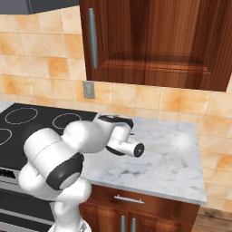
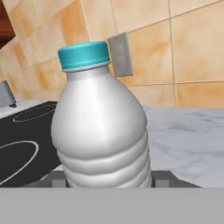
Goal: Move the drinks to the dining counter.
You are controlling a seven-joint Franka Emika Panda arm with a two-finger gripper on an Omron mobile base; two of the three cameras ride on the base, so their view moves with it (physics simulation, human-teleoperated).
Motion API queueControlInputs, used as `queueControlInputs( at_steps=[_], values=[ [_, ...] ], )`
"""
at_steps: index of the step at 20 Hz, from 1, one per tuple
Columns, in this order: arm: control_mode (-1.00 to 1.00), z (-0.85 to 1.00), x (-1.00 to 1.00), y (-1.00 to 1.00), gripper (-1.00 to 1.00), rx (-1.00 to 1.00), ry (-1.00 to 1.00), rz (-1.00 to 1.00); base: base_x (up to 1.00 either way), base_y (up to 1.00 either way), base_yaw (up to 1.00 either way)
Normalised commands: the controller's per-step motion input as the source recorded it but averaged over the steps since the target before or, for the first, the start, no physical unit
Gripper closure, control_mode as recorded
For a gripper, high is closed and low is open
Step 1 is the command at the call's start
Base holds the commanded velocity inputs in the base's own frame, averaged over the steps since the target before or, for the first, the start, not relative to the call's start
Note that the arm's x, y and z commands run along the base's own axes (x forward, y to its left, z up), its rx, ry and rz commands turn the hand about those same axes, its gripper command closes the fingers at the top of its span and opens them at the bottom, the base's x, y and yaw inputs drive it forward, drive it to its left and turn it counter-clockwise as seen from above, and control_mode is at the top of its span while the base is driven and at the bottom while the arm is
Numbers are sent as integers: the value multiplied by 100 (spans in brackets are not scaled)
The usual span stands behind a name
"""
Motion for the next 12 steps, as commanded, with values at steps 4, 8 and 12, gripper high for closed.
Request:
queueControlInputs(
  at_steps=[4,8,12],
  values=[
    [-100,75,-44,-41,100,1,0,-8,0,0,0],
    [-100,79,-53,-30,100,0,1,-12,0,0,0],
    [-100,46,-92,-12,100,0,1,-17,0,0,0]
  ],
)
